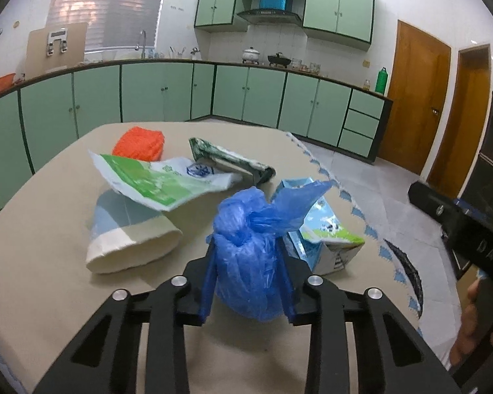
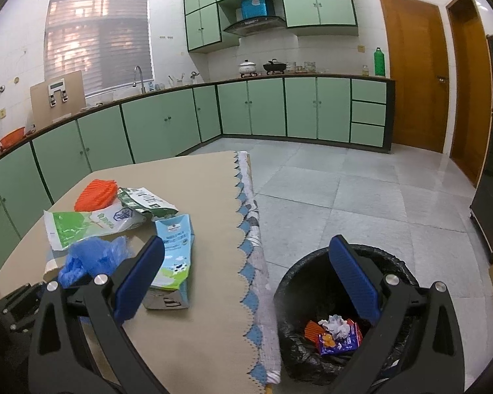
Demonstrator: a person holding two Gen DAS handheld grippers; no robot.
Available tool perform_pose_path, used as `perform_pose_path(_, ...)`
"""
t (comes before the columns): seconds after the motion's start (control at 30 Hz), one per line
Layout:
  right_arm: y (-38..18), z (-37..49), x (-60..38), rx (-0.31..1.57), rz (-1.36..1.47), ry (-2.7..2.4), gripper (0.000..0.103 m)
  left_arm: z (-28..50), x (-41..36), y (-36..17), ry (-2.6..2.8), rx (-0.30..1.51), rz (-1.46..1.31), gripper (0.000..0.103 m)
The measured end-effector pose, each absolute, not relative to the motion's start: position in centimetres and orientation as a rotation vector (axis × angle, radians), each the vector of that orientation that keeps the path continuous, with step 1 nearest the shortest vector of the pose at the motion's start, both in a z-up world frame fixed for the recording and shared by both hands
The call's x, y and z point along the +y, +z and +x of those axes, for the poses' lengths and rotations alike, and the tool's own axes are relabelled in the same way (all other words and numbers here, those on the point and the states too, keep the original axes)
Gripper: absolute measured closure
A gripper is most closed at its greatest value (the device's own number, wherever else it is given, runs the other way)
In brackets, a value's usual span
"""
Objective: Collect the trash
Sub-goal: 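Grasp the blue plastic bag with the left tool, then grasp the whole milk carton with the right tool while the left tool holds the blue bag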
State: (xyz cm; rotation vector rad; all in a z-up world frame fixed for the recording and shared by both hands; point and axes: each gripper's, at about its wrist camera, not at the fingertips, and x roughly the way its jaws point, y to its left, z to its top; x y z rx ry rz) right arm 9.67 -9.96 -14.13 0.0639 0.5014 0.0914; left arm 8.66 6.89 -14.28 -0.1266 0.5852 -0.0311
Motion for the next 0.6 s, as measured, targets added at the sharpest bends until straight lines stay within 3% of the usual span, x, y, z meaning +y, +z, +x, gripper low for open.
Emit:
perform_pose_path(0.27, -14.9, 10.2, -7.5, 0.517, 0.084, 0.135, 0.006, 7.6, 9.0, -11.3, 0.01, 0.485, -0.129, 0.072)
perform_pose_path(0.43, -16.3, 11.1, -5.0, 0.573, 0.047, 0.178, 0.021, 8.0, 10.3, -12.1, 0.042, 0.509, -0.147, 0.072)
perform_pose_path(0.6, -17.5, 12.1, -3.8, 0.634, 0.031, 0.183, 0.022, 8.3, 11.0, -12.8, 0.049, 0.525, -0.16, 0.072)
